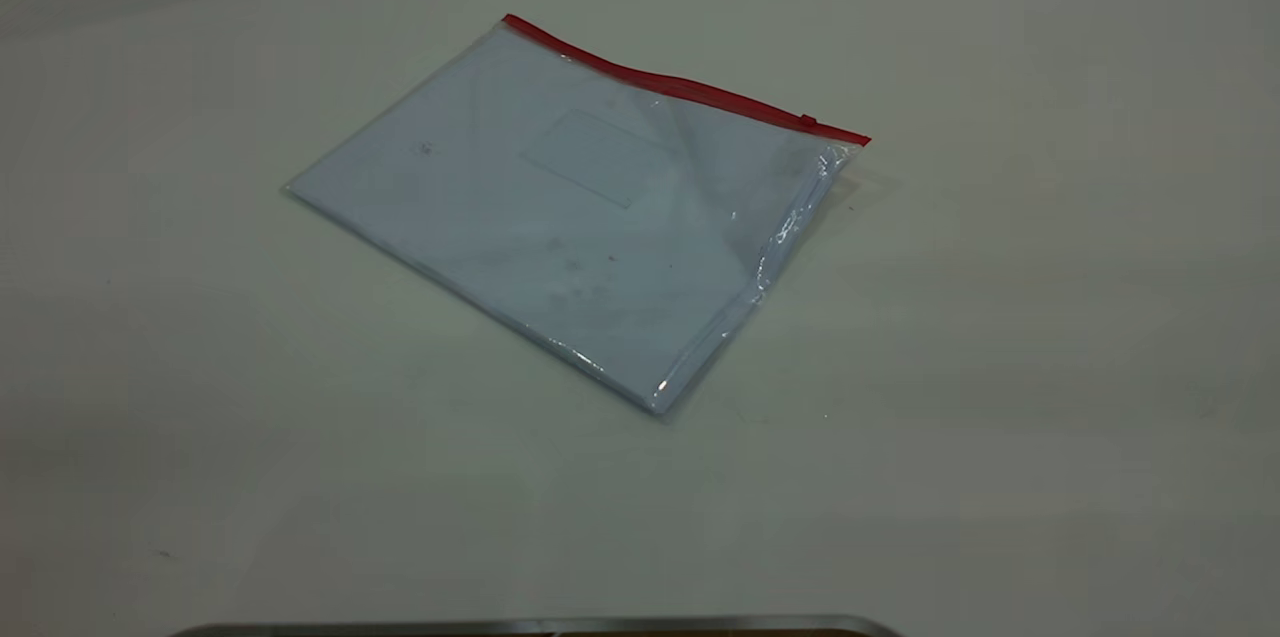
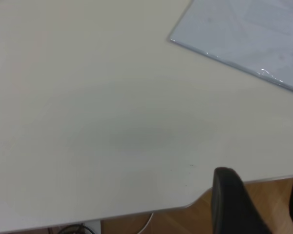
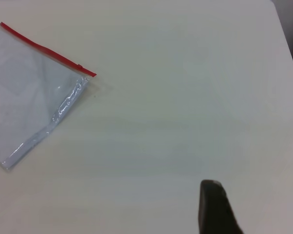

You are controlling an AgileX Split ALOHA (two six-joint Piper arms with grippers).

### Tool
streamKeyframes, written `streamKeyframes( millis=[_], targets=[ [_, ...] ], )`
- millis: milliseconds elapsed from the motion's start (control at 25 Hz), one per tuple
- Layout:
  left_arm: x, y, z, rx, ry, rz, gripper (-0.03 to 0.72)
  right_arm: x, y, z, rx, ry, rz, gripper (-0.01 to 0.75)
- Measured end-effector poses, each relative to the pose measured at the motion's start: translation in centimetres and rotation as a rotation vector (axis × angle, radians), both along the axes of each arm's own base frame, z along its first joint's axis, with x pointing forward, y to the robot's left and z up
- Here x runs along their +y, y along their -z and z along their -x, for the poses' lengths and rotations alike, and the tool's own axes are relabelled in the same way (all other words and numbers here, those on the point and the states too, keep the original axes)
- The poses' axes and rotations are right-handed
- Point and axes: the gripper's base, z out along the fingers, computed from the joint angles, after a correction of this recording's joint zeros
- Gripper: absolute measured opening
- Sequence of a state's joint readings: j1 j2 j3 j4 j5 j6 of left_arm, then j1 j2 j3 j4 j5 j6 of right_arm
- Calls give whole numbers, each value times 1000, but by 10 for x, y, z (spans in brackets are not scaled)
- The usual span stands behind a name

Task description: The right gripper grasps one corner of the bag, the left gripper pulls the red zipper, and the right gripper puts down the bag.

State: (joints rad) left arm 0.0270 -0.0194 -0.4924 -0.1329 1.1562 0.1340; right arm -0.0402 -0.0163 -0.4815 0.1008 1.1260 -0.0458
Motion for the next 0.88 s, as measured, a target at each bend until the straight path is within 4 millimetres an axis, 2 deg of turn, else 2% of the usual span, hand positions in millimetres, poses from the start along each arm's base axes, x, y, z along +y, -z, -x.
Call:
streamKeyframes(
  millis=[520, 720, 880],
  targets=[
    [0, -3, -2, -36, -5, 3, 355, 0, 0, 0, 0, 0, -1, 441],
    [0, -4, -3, -23, -42, 50, 355, 8, -1, 0, -6, -60, -70, 435],
    [-1, -12, -19, 66, -60, 95, 358, 20, -10, -19, 15, -162, -174, 454]
  ],
)
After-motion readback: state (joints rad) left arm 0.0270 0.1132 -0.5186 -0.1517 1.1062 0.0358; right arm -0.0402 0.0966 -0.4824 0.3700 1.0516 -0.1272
